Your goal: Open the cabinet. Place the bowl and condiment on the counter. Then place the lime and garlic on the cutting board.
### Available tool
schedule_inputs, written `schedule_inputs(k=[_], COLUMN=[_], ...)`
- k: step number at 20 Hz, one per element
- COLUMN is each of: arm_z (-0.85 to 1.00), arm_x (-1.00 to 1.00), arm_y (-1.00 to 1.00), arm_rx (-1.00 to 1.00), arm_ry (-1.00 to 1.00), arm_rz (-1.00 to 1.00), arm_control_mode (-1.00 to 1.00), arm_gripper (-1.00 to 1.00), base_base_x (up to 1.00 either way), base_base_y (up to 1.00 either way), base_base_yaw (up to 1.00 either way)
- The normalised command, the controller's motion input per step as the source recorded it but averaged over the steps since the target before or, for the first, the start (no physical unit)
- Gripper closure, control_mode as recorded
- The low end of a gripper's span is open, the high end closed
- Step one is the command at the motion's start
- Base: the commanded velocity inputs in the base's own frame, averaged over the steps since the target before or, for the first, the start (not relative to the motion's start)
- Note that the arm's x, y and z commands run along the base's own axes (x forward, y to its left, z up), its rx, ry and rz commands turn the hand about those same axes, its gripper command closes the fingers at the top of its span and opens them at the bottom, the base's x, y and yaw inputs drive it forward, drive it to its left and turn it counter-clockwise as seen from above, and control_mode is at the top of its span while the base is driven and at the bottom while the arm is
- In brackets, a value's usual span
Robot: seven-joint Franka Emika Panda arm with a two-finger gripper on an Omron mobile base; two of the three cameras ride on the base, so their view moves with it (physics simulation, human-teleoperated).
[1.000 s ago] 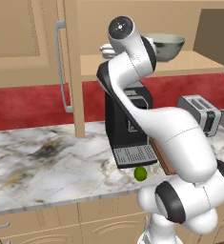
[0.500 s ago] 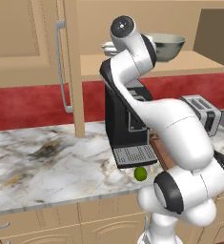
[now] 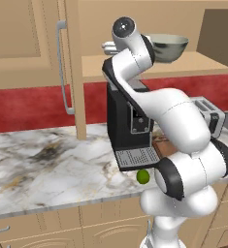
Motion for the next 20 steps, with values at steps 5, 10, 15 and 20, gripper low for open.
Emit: schedule_inputs(k=[5, 10, 15, 20], arm_z=[-0.06, -0.02, -0.01, -0.05], arm_x=[0.46, 0.47, 0.38, 0.27], arm_y=[0.00, 0.00, 0.00, 0.00], arm_rx=[0.00, 0.00, 0.00, 0.00], arm_ry=[0.00, 0.00, 0.00, 0.00], arm_rz=[0.08, 0.06, 0.01, 0.00], arm_control_mode=[-1.00, -1.00, -1.00, -1.00], arm_gripper=[-1.00, -1.00, -1.00, -1.00], base_base_x=[0.00, 0.00, 0.00, 0.00], base_base_y=[0.00, 0.00, 0.00, 0.00], base_base_yaw=[0.00, 0.00, 0.00, 0.00])
